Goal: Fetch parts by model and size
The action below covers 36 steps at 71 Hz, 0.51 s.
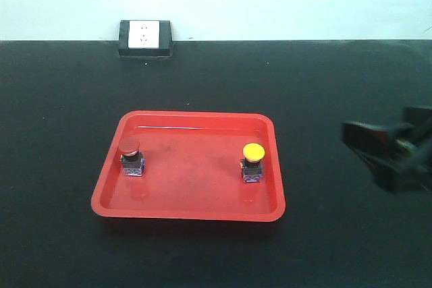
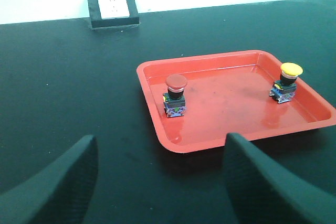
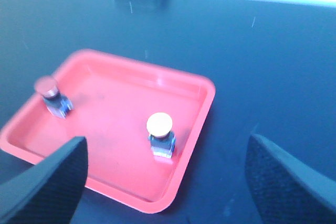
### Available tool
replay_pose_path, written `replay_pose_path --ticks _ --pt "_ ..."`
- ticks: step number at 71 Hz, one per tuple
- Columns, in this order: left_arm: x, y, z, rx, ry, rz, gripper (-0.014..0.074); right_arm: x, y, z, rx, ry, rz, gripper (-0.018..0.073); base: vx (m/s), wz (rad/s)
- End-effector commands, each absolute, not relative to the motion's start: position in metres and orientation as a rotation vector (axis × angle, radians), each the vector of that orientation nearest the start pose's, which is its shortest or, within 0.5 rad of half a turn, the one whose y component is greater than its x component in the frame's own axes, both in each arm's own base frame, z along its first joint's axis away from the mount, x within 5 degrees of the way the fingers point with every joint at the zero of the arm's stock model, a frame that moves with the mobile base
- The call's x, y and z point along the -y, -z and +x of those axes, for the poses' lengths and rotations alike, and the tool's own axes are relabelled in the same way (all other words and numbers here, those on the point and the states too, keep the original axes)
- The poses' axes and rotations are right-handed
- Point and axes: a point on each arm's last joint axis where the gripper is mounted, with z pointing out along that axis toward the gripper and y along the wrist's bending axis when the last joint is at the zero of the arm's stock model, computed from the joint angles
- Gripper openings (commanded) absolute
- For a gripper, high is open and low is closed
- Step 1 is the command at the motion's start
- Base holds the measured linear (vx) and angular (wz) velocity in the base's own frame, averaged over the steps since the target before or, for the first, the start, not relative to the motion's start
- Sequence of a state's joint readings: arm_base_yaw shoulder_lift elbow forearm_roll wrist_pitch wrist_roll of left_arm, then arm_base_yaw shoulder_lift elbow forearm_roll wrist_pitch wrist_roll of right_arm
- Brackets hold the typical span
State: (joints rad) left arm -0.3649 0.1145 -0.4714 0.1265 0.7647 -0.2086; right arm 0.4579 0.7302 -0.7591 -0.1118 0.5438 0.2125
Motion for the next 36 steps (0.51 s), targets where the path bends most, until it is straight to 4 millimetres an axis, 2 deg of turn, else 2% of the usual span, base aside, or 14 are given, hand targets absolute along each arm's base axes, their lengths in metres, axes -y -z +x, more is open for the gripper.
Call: replay_pose_path --ticks 1,11,24,30,36 --pt "0.003 -0.306 0.029 -1.804 0.269 0.175 0.0489 -0.048 -0.361 0.111 -1.827 -0.31 -0.312 0.057 0.0 0.0" --pt "0.003 -0.305 0.029 -1.807 0.268 0.175 0.0489 -0.032 -0.342 0.077 -1.741 -0.303 -0.334 0.057 0.0 0.0" --pt "0.003 -0.305 0.029 -1.808 0.266 0.176 0.0465 -0.02 -0.313 0.048 -1.66 -0.315 -0.349 0.057 0.0 0.0" --pt "0.003 -0.305 0.029 -1.81 0.25 0.192 0.0385 -0.016 -0.304 0.041 -1.636 -0.318 -0.344 0.0561 0.0 0.0" --pt "0.003 -0.305 0.029 -1.811 0.252 0.191 0.0216 -0.015 -0.302 0.037 -1.616 -0.322 -0.34 0.0505 0.0 0.0"
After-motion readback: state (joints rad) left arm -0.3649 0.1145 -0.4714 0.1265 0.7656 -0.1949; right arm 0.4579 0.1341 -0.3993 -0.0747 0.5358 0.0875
